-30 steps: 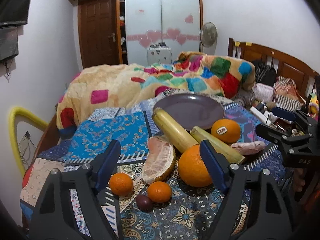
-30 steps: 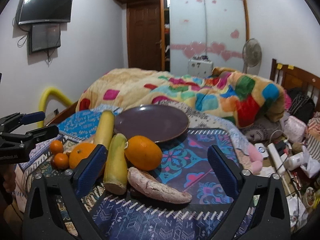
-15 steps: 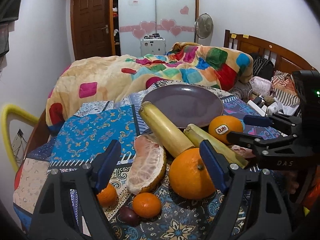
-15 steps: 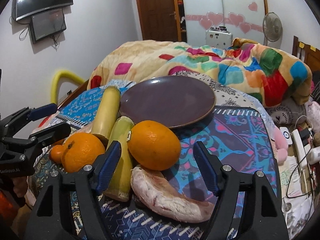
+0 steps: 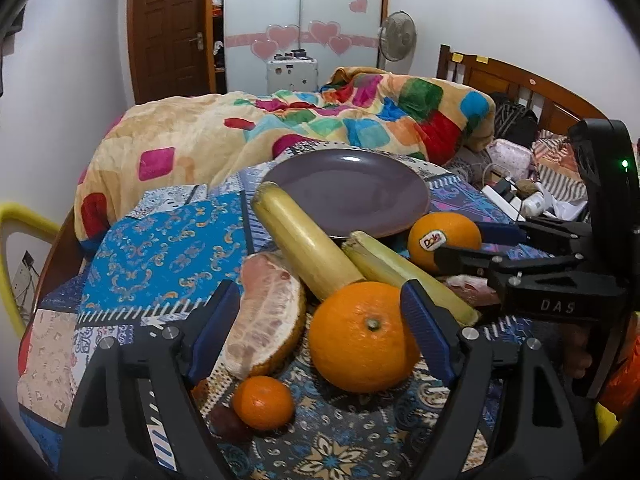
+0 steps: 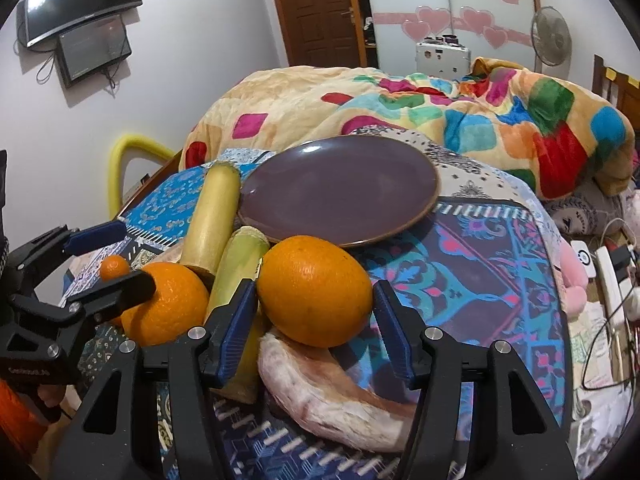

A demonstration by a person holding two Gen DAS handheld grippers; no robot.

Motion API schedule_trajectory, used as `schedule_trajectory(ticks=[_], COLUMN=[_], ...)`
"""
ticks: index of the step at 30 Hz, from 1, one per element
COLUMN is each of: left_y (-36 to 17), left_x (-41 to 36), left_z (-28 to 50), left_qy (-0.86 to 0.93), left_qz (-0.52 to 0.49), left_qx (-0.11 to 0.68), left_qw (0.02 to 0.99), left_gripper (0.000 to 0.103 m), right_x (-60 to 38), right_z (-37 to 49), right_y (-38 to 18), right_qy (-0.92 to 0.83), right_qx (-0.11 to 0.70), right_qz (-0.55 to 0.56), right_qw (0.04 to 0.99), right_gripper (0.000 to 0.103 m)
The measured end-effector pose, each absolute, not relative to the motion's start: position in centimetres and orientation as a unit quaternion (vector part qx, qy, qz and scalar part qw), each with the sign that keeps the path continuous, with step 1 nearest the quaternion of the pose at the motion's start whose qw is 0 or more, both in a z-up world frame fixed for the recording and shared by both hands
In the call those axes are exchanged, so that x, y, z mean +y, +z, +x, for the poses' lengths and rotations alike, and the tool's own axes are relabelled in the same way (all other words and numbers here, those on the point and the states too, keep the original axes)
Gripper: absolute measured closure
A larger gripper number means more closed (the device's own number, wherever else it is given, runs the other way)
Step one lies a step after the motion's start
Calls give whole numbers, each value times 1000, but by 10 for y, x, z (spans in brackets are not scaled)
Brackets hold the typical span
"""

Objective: Organize fruits
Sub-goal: 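Grasp the large orange with the left tool while the right tool grasps the Dole-sticker orange, then carry both oranges onto the purple plate and open both tools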

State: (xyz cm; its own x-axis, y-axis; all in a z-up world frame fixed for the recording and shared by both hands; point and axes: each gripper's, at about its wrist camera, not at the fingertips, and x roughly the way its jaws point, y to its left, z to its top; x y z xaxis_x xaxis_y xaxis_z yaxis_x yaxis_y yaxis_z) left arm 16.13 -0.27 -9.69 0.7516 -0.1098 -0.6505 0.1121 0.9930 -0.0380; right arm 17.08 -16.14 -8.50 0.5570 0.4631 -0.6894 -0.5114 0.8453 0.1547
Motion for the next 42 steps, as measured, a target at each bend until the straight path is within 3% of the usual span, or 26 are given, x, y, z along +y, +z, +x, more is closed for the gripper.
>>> schedule_trajectory(ticks=[17,22,24,42], left_y=[-122,-125,-125,-95], left_x=[-25,-23,-25,-25], left_z=[162,164,163,160], left_qy=[-71,-74,-83,-73], left_qz=[16,8,9,10], left_qx=[382,379,377,345], left_qw=[921,922,922,936], left_gripper=[20,24,34,35], right_x=[-199,-195,-192,-191], right_z=[164,161,160,163], right_y=[-83,-84,-85,-79], right_qy=[246,247,244,242], right_qx=[385,375,369,362], right_qz=[-37,-55,-65,-61], right_qw=[889,892,894,898], right_gripper=[48,45,45,48])
